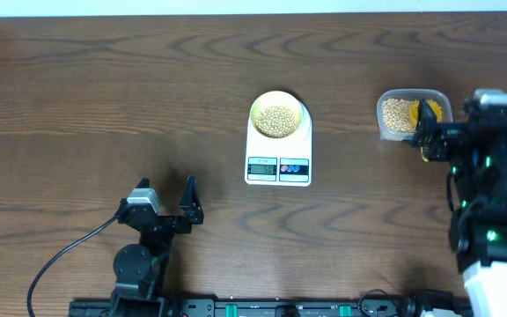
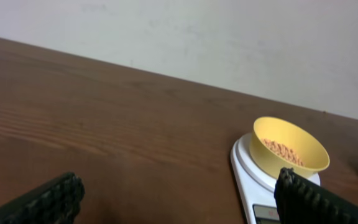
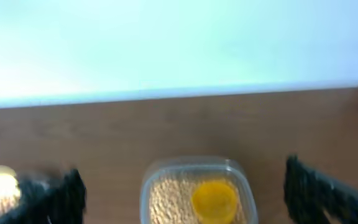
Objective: Scoop item into bowl and weigh 50g on scale
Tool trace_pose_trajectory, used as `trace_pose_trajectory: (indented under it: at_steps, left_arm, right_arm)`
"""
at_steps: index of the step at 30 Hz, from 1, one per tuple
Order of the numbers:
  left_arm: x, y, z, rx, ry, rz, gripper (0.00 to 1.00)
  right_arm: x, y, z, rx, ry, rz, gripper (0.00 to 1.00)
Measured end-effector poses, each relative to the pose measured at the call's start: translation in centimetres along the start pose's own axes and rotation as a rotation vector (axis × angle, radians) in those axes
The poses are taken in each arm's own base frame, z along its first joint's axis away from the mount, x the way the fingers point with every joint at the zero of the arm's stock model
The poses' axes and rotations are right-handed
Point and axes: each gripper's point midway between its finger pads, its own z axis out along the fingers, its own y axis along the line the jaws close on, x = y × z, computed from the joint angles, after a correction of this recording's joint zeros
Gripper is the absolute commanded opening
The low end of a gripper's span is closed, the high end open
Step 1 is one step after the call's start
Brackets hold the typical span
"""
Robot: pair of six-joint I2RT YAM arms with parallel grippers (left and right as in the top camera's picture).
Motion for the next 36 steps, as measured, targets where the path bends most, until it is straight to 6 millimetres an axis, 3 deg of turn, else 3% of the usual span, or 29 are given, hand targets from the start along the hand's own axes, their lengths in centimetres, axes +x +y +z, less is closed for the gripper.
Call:
trace_pose_trajectory:
  at_steps: [3,9,20,36]
  left_arm:
    - [0.0,0.0,0.0,0.000,0.000,0.000,1.00]
    - [0.0,0.0,0.0,0.000,0.000,0.000,1.00]
    - [0.0,0.0,0.0,-0.001,0.001,0.000,1.00]
    - [0.0,0.0,0.0,-0.001,0.001,0.000,1.00]
  right_arm:
    - [-0.1,0.1,-1.2,-0.001,-0.097,-0.010,0.99]
    - [2.2,0.6,-3.1,-0.013,-0.184,-0.019,0.99]
    - [4.2,0.9,-6.4,-0.015,-0.353,-0.035,0.99]
    - [7.3,1.4,-7.8,-0.038,-0.350,-0.038,0.99]
